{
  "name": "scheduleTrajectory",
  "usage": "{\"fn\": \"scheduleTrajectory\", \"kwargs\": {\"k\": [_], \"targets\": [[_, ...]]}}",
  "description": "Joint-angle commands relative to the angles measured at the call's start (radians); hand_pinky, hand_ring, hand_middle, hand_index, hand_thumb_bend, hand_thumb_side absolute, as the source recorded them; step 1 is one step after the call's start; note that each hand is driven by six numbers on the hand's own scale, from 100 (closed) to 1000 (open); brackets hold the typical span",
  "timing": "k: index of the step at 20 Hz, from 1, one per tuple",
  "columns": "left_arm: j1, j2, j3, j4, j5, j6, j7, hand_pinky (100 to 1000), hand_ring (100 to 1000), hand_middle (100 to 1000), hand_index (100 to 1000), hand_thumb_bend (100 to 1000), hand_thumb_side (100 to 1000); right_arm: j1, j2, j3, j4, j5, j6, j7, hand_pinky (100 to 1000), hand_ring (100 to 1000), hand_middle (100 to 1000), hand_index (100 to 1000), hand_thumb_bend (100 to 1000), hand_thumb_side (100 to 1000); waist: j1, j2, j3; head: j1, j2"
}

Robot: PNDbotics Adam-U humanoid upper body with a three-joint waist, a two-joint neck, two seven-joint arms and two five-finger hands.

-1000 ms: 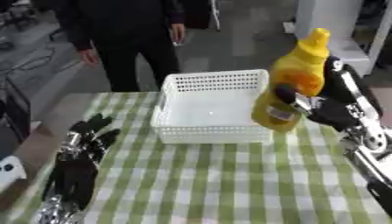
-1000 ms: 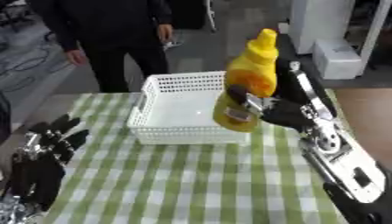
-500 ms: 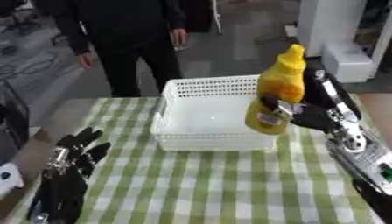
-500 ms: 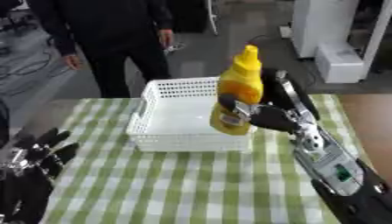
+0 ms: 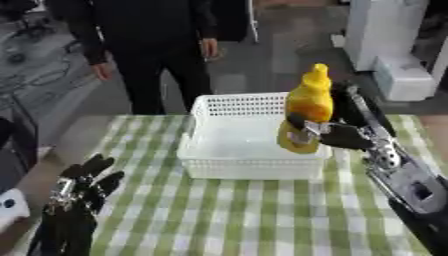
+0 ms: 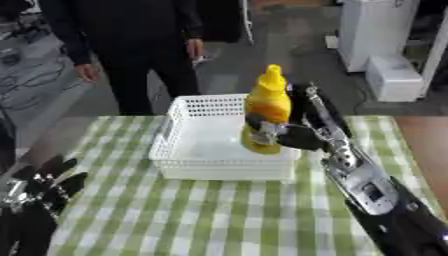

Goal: Pick up objects on the table and place them in the box.

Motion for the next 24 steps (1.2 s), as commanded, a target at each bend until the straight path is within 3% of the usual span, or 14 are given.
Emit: {"fn": "scheduleTrajectory", "kwargs": {"k": [1,7,8,10,19,21,22,23,24], "targets": [[-0.021,0.010,-0.004,-0.028,0.003,0.000,-0.006,910,816,855,944,110,1000,-0.053,-0.036,-0.022,0.018,0.023,-0.022,-0.007,100,100,100,123,649,277,-0.003,-0.006,0.010,-0.010,-0.026],[-0.041,0.002,-0.013,-0.032,0.003,0.003,-0.017,910,816,856,945,110,1000,-0.099,-0.057,-0.054,0.121,0.089,-0.058,-0.045,100,100,100,121,652,281,-0.011,0.024,0.040,-0.023,-0.069],[-0.043,0.001,-0.013,-0.032,0.002,0.004,-0.018,910,816,856,945,110,1000,-0.105,-0.059,-0.058,0.139,0.107,-0.066,-0.053,100,100,100,120,624,208,-0.011,0.029,0.043,-0.026,-0.076],[-0.046,-0.002,-0.014,-0.032,-0.001,0.004,-0.018,910,817,856,946,110,1000,-0.114,-0.061,-0.064,0.168,0.139,-0.082,-0.067,100,100,100,119,654,282,-0.012,0.038,0.046,-0.033,-0.090],[-0.056,-0.011,-0.017,-0.034,-0.004,0.003,-0.024,911,818,856,947,107,1000,-0.138,-0.064,-0.083,0.247,0.221,-0.135,-0.113,100,100,100,126,682,300,-0.012,0.079,0.060,-0.047,-0.124],[-0.059,-0.012,-0.018,-0.035,-0.005,0.003,-0.026,911,818,856,947,107,1000,-0.138,-0.062,-0.087,0.259,0.232,-0.147,-0.128,100,100,100,139,732,333,-0.014,0.086,0.063,-0.044,-0.124],[-0.060,-0.013,-0.018,-0.035,-0.006,0.003,-0.026,911,818,856,947,164,1000,-0.137,-0.060,-0.088,0.265,0.237,-0.154,-0.136,100,100,100,137,685,430,-0.015,0.090,0.064,-0.043,-0.124],[-0.060,-0.014,-0.018,-0.034,-0.006,0.004,-0.026,911,818,856,948,107,1000,-0.136,-0.058,-0.088,0.272,0.242,-0.161,-0.142,100,100,100,170,793,344,-0.016,0.093,0.065,-0.042,-0.124],[-0.060,-0.014,-0.017,-0.034,-0.007,0.004,-0.026,912,818,856,948,106,1000,-0.133,-0.056,-0.087,0.279,0.247,-0.170,-0.146,100,100,100,282,824,326,-0.017,0.096,0.066,-0.040,-0.123]]}}
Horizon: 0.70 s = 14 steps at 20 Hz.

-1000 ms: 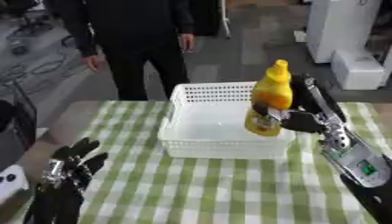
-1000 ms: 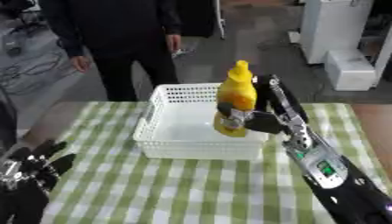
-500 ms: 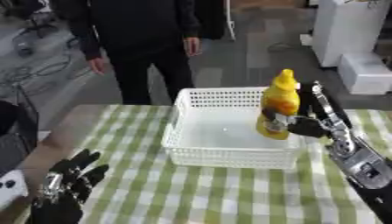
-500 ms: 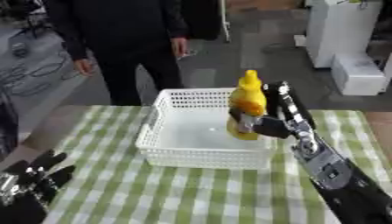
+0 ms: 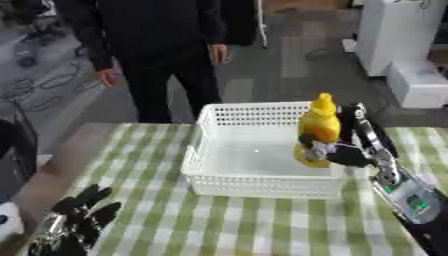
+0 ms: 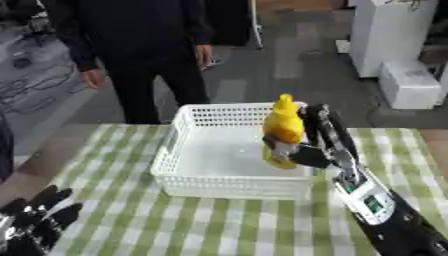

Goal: Pick up objects on the table and place them in the box.

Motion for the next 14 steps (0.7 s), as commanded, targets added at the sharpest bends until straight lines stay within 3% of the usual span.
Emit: {"fn": "scheduleTrajectory", "kwargs": {"k": [1,3,5,7,14], "targets": [[-0.011,0.004,0.001,-0.017,-0.007,-0.002,-0.005,912,818,857,948,106,1000,-0.021,-0.019,-0.007,0.008,0.019,-0.027,-0.010,100,144,287,501,893,328,-0.003,-0.013,0.003,-0.003,-0.014],[-0.011,0.004,0.001,-0.017,-0.008,-0.002,-0.005,912,818,857,948,106,1000,-0.015,-0.012,0.002,0.025,0.037,-0.031,0.028,111,474,573,764,933,338,-0.005,-0.010,0.003,-0.002,-0.013],[-0.012,0.004,0.001,-0.017,-0.008,-0.002,-0.005,912,819,857,948,106,1000,-0.011,-0.001,0.006,0.039,0.040,-0.032,0.092,507,728,786,945,954,389,-0.006,-0.009,0.002,-0.002,-0.011],[-0.012,0.003,0.002,-0.017,-0.008,-0.002,-0.005,912,819,857,948,106,1000,-0.006,0.011,0.004,0.046,0.020,-0.034,0.150,651,827,863,1000,924,463,-0.006,-0.009,0.001,-0.001,-0.011],[-0.008,0.002,0.002,-0.015,-0.007,-0.002,-0.005,913,819,857,949,109,1000,0.018,0.037,-0.001,0.053,-0.029,-0.039,0.215,717,873,898,1000,927,500,-0.006,-0.016,-0.009,0.000,-0.005]]}}
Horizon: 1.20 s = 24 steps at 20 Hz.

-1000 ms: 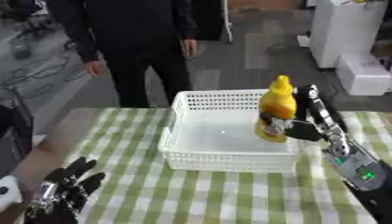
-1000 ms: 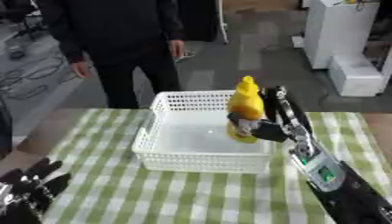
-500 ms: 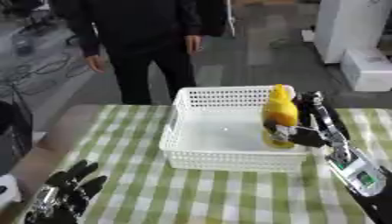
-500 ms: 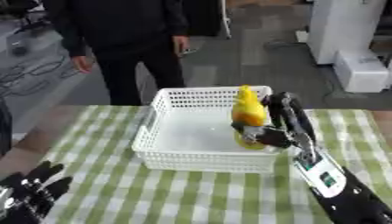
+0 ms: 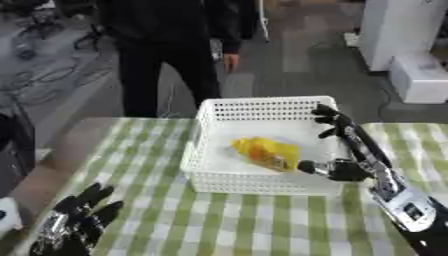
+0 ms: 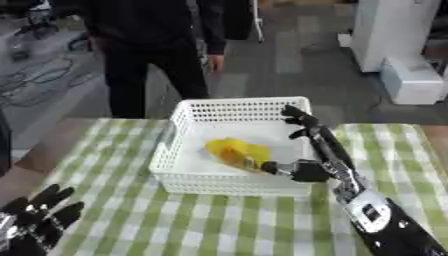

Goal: Pick up objects on the table and place them in the box.

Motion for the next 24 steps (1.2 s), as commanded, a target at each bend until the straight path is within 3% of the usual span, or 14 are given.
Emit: {"fn": "scheduleTrajectory", "kwargs": {"k": [1,4,5,6,7,13,15,16,20,24], "targets": [[-0.008,0.010,0.002,-0.015,-0.006,-0.003,-0.002,913,820,857,949,109,1000,0.009,0.012,0.001,-0.007,-0.024,0.002,0.014,718,874,899,1000,925,505,-0.001,-0.023,-0.004,0.000,-0.004],[-0.001,0.015,0.005,-0.013,-0.005,-0.003,-0.001,914,820,857,949,112,1000,0.045,0.016,0.013,-0.066,-0.073,0.019,0.015,714,871,895,1000,911,513,-0.001,-0.042,-0.025,0.008,0.015],[0.002,0.018,0.006,-0.013,-0.005,-0.004,0.000,914,820,858,949,167,1000,0.063,0.012,0.020,-0.101,-0.098,0.026,0.016,712,870,894,1000,990,638,-0.002,-0.049,-0.033,0.013,0.022],[0.006,0.022,0.008,-0.012,-0.005,-0.005,0.001,914,820,858,949,114,1000,0.087,0.005,0.027,-0.142,-0.128,0.033,0.017,705,867,891,1000,892,542,-0.003,-0.061,-0.046,0.021,0.032],[0.011,0.026,0.010,-0.011,-0.004,-0.005,0.003,914,820,858,949,116,1000,0.112,-0.005,0.034,-0.187,-0.165,0.045,0.020,703,866,890,1000,879,563,-0.005,-0.074,-0.060,0.028,0.042],[0.032,0.064,0.018,-0.005,0.000,-0.006,0.010,916,821,859,948,122,1000,0.299,-0.111,0.034,-0.525,-0.500,0.161,-0.016,681,850,863,1000,794,679,-0.021,-0.153,-0.145,0.085,0.105],[0.036,0.075,0.018,-0.004,0.001,-0.006,0.008,916,822,859,949,123,1000,0.379,-0.139,0.014,-0.662,-0.618,0.197,-0.053,680,849,859,1000,776,694,-0.025,-0.172,-0.171,0.093,0.141],[0.040,0.080,0.020,-0.003,0.000,-0.006,0.007,917,822,860,949,123,1000,0.422,-0.142,0.000,-0.725,-0.669,0.213,-0.076,671,839,846,1000,729,747,-0.028,-0.180,-0.186,0.095,0.167],[0.055,0.092,0.026,-0.004,-0.002,-0.008,0.007,920,824,861,951,124,1000,0.608,-0.109,-0.056,-0.942,-0.801,0.247,-0.177,656,826,826,1000,710,764,-0.030,-0.193,-0.230,0.114,0.228],[0.067,0.091,0.028,-0.012,-0.005,-0.012,0.002,923,825,861,953,122,1000,0.776,-0.033,-0.093,-1.074,-0.804,0.269,-0.228,634,809,803,1000,703,768,-0.029,-0.197,-0.258,0.120,0.245]]}}
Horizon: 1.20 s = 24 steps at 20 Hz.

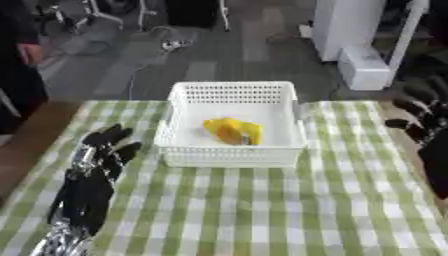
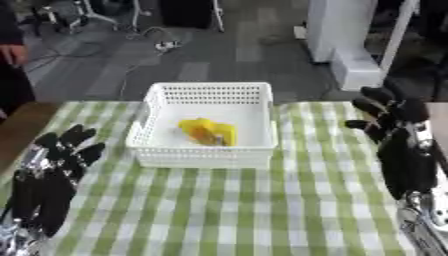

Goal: Pick up objects on the table and place them in the box.

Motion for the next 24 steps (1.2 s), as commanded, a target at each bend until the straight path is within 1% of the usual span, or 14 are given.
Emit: {"fn": "scheduleTrajectory", "kwargs": {"k": [1,2,3,6,9,12,16,20,22,24], "targets": [[0.005,0.018,0.013,-0.025,-0.007,-0.005,-0.005,923,825,861,954,100,1000,0.077,0.049,-0.038,-0.107,0.006,0.008,-0.035,633,807,801,1000,703,767,0.001,-0.016,-0.009,0.015,0.008],[0.011,0.016,0.012,-0.028,-0.008,-0.005,-0.008,926,825,862,956,118,1000,0.110,0.070,-0.047,-0.121,0.020,0.006,-0.042,622,797,786,1000,700,766,0.003,-0.017,-0.013,0.017,0.006],[0.017,0.012,0.010,-0.031,-0.010,-0.005,-0.012,927,825,861,956,117,1000,0.138,0.089,-0.055,-0.128,0.038,-0.001,-0.046,618,794,781,1000,700,763,0.005,-0.019,-0.016,0.020,0.006],[0.037,0.004,0.008,-0.044,-0.020,-0.005,-0.022,928,826,861,956,111,1000,0.191,0.133,-0.070,-0.134,0.090,-0.023,-0.048,606,784,773,1000,696,760,0.009,-0.023,-0.016,0.030,0.006],[0.067,-0.013,0.011,-0.065,-0.027,-0.007,-0.025,929,825,861,956,113,1000,0.211,0.186,-0.090,-0.135,0.146,-0.041,-0.053,599,776,768,1000,691,759,0.015,-0.033,-0.009,0.037,0.001],[0.094,-0.032,0.016,-0.091,-0.031,-0.008,-0.024,930,826,861,956,115,1000,0.220,0.223,-0.092,-0.135,0.184,-0.034,-0.061,596,774,768,1000,690,758,0.018,-0.044,-0.010,0.044,-0.014],[0.112,-0.062,0.018,-0.102,-0.036,-0.001,-0.023,931,826,861,957,118,1000,0.233,0.230,-0.096,-0.135,0.203,-0.018,-0.067,595,772,767,1000,684,759,0.021,-0.055,-0.021,0.044,-0.011],[0.114,-0.081,0.017,-0.096,-0.039,0.002,-0.025,932,826,861,958,119,1000,0.231,0.234,-0.097,-0.135,0.204,-0.011,-0.074,597,772,765,1000,679,761,0.022,-0.053,-0.023,0.039,0.008],[0.112,-0.087,0.017,-0.094,-0.041,0.000,-0.026,932,826,861,959,118,1000,0.225,0.238,-0.098,-0.135,0.206,-0.009,-0.075,596,771,765,1000,677,763,0.024,-0.044,-0.018,0.037,0.011],[0.111,-0.092,0.019,-0.091,-0.043,-0.001,-0.026,932,827,861,959,117,1000,0.217,0.239,-0.096,-0.133,0.206,-0.005,-0.075,596,769,764,1000,678,764,0.028,-0.034,-0.019,0.036,0.022]]}}
